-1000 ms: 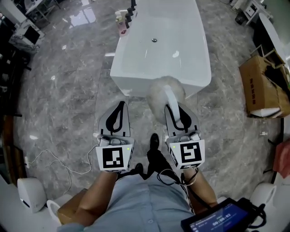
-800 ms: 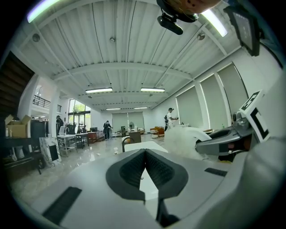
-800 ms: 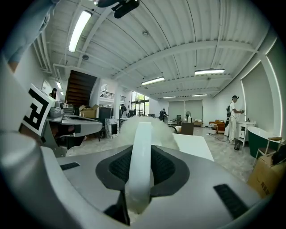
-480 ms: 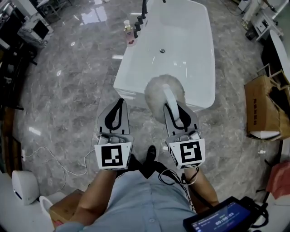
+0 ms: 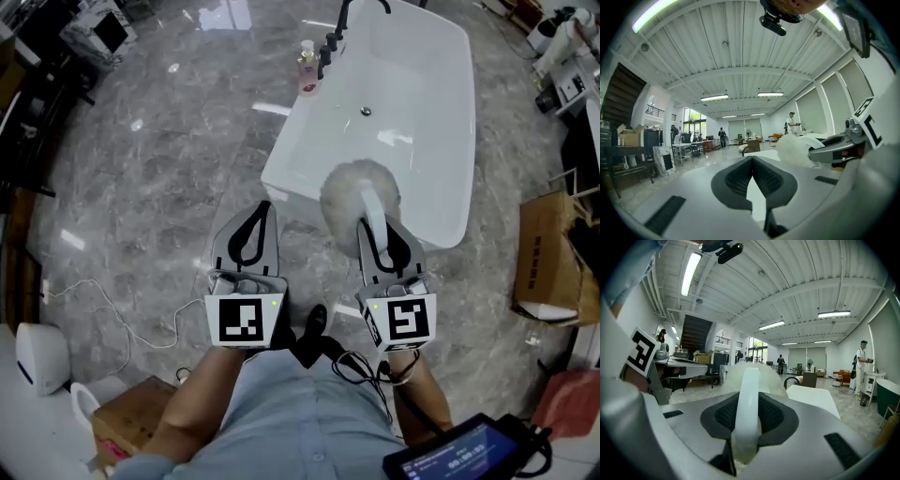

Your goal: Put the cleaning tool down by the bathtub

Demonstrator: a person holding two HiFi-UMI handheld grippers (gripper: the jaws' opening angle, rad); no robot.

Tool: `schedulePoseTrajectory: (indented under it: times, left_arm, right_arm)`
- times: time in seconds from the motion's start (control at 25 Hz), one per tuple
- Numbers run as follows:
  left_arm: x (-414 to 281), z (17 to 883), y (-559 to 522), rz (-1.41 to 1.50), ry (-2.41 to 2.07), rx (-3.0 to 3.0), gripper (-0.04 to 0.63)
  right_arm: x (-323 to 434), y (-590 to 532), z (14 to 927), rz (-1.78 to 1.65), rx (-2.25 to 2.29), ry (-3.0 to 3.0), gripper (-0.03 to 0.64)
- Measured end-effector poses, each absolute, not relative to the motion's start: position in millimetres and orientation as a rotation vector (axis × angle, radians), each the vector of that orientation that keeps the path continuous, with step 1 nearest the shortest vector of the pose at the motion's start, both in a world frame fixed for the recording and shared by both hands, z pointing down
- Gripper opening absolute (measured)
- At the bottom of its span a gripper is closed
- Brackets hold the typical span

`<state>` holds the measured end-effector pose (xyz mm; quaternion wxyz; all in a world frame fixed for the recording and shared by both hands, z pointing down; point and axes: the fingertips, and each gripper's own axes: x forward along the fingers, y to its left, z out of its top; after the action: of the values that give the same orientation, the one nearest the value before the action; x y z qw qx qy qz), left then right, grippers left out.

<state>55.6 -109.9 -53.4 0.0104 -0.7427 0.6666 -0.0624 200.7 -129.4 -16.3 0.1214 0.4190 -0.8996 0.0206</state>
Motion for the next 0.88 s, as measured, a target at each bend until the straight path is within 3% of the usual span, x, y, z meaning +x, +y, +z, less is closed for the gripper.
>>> schedulePoseTrajectory:
  times: [0.88]
  left_arm:
    - [-44,46,-162,-0.316,2.148,-2.408,0.014]
  right_arm:
    - [78,-154,94,0.086,0.883,-2.612,0.098]
